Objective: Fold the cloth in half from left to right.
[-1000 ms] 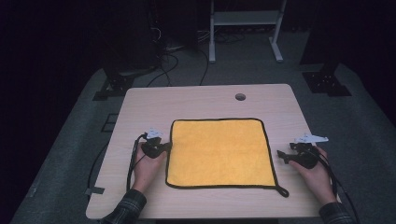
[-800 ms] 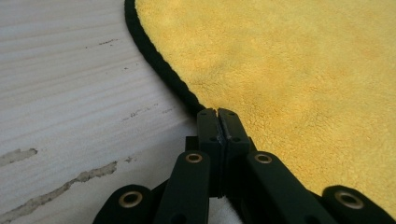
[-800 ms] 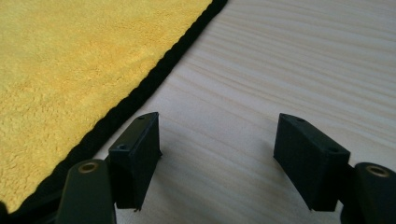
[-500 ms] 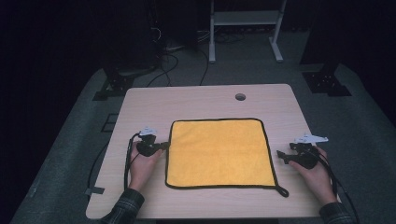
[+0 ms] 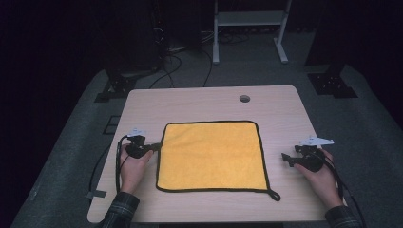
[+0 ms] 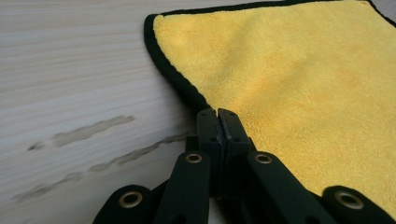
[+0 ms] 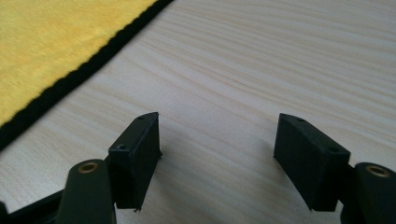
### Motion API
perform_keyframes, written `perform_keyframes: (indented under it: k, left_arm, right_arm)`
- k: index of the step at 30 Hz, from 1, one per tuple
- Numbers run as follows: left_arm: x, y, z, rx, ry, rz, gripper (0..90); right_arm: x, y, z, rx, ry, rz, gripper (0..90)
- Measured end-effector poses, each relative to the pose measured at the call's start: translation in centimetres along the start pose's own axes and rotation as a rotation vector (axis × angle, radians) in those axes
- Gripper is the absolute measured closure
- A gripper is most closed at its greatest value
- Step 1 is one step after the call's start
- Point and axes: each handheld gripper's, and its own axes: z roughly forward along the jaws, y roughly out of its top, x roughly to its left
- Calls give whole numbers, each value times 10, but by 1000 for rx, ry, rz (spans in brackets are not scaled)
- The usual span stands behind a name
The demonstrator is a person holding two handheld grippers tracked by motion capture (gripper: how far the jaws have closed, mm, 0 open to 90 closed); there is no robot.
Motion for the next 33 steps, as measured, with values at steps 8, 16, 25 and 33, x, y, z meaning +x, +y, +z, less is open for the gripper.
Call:
perform_keyframes:
  k: [8,16,25,33]
  left_arm:
    - [20,-2,-16,-13,86,-17,891]
    - [13,4,-23,-90,-35,-80,891]
    - [-7,16,-16,-126,-156,-86,890]
    - [-29,27,-1,-110,-217,-55,890]
  right_arm:
    - [0,0,0,0,0,-1,304]
    - [0,0,0,0,1,-1,303]
    - [0,0,0,0,1,0,303]
    - [0,0,0,0,1,0,303]
